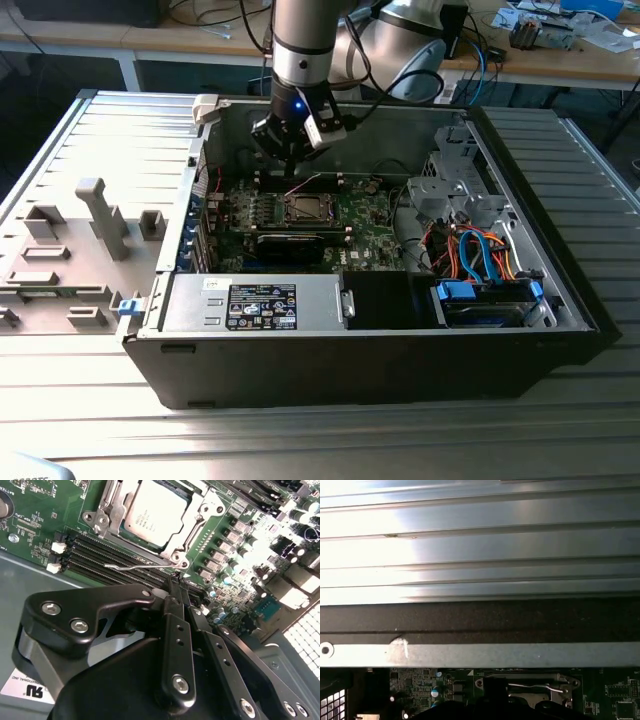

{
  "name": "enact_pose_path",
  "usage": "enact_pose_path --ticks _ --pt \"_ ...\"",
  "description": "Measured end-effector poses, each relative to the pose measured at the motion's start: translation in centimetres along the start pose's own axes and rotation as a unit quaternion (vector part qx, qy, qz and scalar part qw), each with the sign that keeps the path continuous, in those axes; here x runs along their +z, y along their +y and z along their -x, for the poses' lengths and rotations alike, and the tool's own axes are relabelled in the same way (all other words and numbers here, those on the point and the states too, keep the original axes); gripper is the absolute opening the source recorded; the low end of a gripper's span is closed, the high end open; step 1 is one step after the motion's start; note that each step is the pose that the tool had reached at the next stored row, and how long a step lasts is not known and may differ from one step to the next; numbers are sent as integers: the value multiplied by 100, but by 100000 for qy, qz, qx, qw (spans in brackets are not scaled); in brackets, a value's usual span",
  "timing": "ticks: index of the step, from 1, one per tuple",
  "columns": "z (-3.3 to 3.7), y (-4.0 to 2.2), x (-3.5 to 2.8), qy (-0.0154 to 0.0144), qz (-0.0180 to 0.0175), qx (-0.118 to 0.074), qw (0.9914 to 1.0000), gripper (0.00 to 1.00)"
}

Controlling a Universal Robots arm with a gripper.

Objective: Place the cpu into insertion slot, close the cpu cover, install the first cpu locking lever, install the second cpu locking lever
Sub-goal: 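Install the first cpu locking lever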

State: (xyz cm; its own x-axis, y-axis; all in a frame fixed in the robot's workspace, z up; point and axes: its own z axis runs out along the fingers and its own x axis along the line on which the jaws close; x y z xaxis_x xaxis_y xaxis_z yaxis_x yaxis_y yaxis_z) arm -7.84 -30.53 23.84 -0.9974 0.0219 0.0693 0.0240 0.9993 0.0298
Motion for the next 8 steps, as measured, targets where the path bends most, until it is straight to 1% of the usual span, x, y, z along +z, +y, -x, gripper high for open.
enact_pose_path --ticks 3,6,8 --pt "3 7 27 5 -7 -1 100000 11" --pt "6 12 74 5 -10 -78 100000 11" --pt "7 16 94 10 -14 -92 100000 11"
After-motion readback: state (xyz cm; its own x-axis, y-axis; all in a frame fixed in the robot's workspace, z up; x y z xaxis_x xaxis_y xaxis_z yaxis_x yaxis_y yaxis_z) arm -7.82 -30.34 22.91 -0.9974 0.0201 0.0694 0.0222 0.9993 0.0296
